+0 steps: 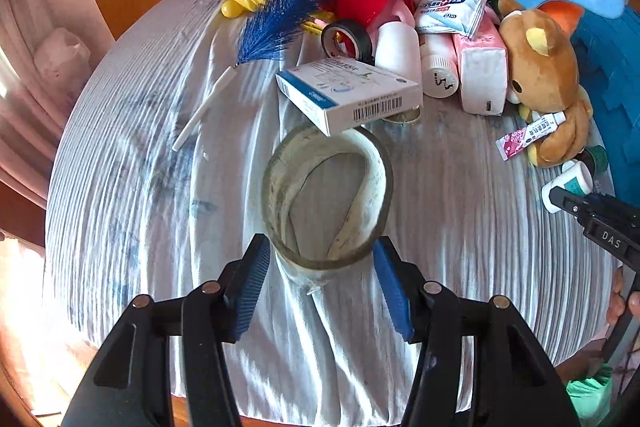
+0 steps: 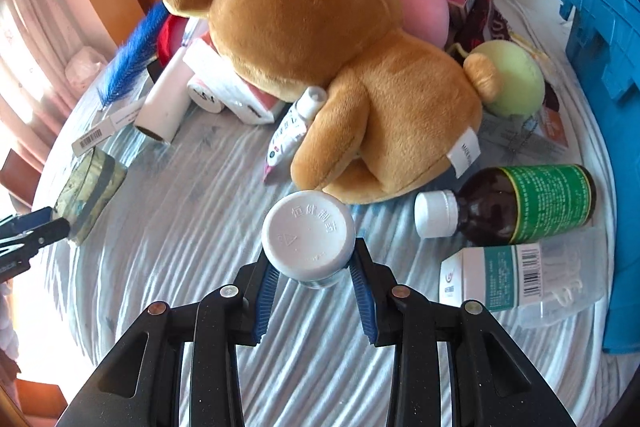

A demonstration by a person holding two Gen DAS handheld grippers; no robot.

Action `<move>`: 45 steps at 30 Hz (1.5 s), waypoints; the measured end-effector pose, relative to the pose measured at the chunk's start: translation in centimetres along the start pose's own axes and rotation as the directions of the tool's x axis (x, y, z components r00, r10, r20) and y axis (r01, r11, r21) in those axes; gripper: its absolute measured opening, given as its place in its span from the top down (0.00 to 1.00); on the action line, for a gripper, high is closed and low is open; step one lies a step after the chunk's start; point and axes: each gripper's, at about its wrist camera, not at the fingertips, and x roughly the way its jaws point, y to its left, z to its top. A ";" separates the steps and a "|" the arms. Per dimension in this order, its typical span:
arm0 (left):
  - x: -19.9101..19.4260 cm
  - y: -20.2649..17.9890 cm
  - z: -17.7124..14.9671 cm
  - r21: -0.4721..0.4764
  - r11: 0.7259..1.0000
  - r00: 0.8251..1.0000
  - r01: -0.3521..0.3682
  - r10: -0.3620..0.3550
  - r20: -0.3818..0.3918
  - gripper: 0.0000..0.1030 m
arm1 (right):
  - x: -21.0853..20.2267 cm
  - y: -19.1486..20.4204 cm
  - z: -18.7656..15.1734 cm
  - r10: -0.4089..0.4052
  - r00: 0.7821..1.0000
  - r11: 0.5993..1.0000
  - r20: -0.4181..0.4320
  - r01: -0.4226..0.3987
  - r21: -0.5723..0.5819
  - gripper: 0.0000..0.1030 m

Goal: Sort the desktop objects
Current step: 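Grasp the white-capped medicine bottle with the right tool while the left tool holds the tape, then carry the tape roll and bottle into the blue crate and release both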

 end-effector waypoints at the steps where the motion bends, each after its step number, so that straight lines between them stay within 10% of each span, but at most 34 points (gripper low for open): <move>1: -0.1 -0.1 0.3 0.009 1.000 1.000 -0.017 0.017 0.000 0.48 | 0.2 0.0 0.0 0.000 1.000 1.000 -0.008 0.000 0.000 0.66; 7: 2.7 -1.2 2.3 0.097 0.994 0.996 -0.044 0.051 -0.077 0.36 | 1.3 0.2 -0.4 -0.010 0.999 1.000 -0.051 0.010 -0.005 0.62; 12: 4.2 -1.8 3.5 0.137 0.989 0.993 -0.050 0.064 -0.101 0.36 | 1.2 0.2 -0.4 -0.008 0.999 1.000 -0.047 0.008 -0.004 0.31; 17: 5.7 -1.3 3.8 0.132 0.991 0.991 -0.029 0.046 -0.125 0.40 | 1.1 0.2 -0.4 -0.021 0.999 1.000 -0.037 0.021 0.010 0.41; 20: 5.3 -0.8 3.5 0.113 0.993 0.992 -0.023 0.036 -0.120 0.83 | 1.0 0.3 -0.4 -0.031 0.999 0.999 -0.029 0.031 0.010 0.67; 33: -5.7 -4.2 6.9 0.149 0.988 0.988 0.051 -0.072 0.140 0.86 | -6.9 0.5 2.6 -0.025 0.985 1.000 0.172 0.023 0.010 0.67; 39: -12.2 -10.6 11.4 0.245 0.963 0.937 0.113 -0.185 0.295 0.86 | -15.8 -1.2 5.7 -0.077 0.927 0.997 0.368 0.071 0.032 0.67; 45: -19.4 -21.9 15.3 0.393 0.904 0.854 0.167 -0.333 0.401 0.86 | -28.8 -6.3 7.4 -0.171 0.799 0.985 0.576 0.139 0.100 0.67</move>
